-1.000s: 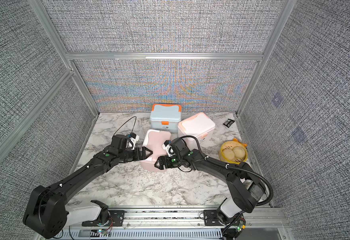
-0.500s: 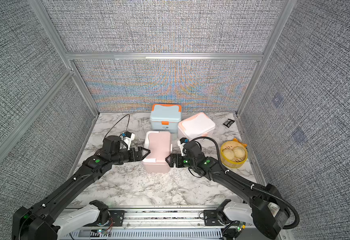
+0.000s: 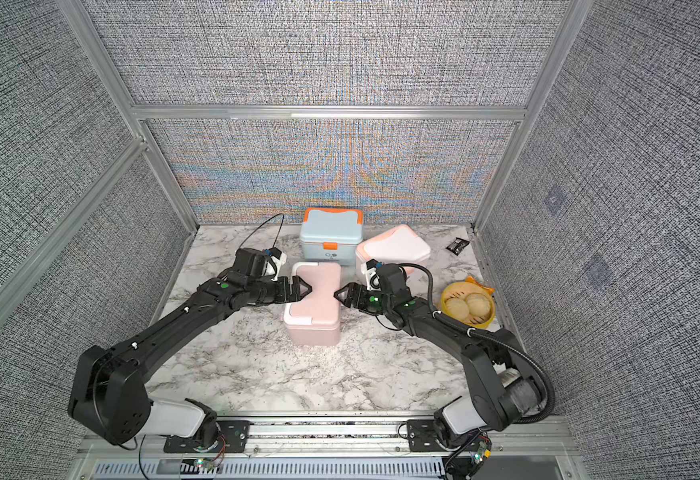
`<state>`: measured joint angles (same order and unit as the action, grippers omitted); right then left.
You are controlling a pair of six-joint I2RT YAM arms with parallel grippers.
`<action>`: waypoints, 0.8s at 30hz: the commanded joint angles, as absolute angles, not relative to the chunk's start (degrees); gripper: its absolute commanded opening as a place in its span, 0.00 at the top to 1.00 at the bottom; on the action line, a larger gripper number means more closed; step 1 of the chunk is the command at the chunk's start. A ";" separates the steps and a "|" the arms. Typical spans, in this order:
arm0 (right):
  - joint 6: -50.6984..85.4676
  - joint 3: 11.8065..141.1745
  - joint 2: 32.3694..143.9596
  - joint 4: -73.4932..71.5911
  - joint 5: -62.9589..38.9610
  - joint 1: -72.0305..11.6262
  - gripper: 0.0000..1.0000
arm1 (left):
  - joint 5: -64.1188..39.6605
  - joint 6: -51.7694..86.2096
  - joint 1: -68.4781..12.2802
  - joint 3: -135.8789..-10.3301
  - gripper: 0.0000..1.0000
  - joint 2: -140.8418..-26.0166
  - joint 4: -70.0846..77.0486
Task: Open first aid kits and take out gauze
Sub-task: Open the fastener of the first aid kit.
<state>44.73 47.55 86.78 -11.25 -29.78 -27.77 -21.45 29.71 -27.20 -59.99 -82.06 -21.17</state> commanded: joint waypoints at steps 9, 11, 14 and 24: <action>59.43 45.65 94.66 -32.53 -39.01 -27.80 0.32 | -23.21 28.39 -27.16 -58.12 0.00 -83.23 -20.65; 62.35 44.18 95.03 -37.27 -40.04 -27.93 0.38 | -23.24 28.18 -27.16 -57.97 0.00 -83.02 -21.04; 64.97 42.04 94.18 -41.38 -40.25 -28.42 0.43 | -22.71 27.78 -27.16 -57.70 0.00 -82.57 -21.76; 64.58 38.78 88.46 -37.06 -37.94 -29.63 0.46 | -20.57 27.58 -27.58 -56.87 0.01 -82.26 -23.01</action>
<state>66.39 38.89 89.54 -36.12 -36.18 -29.19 -20.25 28.71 -27.22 -57.19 -82.06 -21.39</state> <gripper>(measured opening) 0.547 0.989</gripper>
